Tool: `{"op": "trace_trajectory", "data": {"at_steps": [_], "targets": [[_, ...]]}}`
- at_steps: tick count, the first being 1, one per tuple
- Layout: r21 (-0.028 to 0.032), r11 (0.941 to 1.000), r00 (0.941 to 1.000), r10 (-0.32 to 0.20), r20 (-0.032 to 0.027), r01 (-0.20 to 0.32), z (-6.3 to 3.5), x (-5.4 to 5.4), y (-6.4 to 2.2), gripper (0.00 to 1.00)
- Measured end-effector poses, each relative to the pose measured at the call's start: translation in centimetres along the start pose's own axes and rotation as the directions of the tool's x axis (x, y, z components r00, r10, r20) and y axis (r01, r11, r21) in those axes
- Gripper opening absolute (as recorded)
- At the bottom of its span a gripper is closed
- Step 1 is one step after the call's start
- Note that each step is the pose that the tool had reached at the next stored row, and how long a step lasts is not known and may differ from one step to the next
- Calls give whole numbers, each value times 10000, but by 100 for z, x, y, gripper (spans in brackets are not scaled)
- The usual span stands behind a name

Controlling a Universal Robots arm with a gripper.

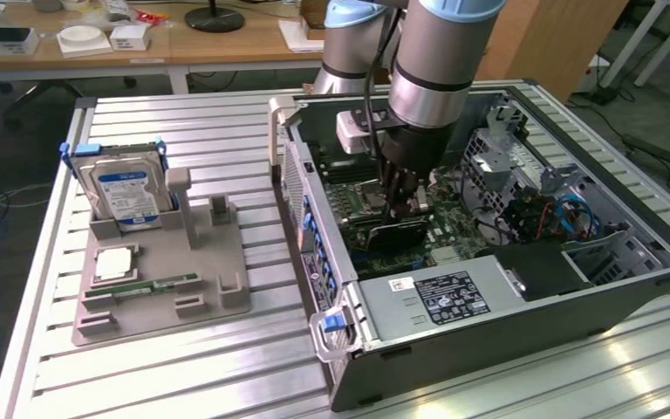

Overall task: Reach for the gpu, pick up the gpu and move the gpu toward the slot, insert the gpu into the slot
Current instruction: 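Insert the gpu into the slot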

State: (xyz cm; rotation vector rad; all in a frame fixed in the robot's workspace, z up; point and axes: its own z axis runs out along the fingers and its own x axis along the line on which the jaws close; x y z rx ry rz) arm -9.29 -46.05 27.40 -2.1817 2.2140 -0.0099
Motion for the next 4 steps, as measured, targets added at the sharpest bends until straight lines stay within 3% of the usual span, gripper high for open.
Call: {"op": "trace_trajectory", "data": {"at_steps": [4], "targets": [[0, 10000, 10000, -1, 0, 1, 0, 0, 0, 10]]}}
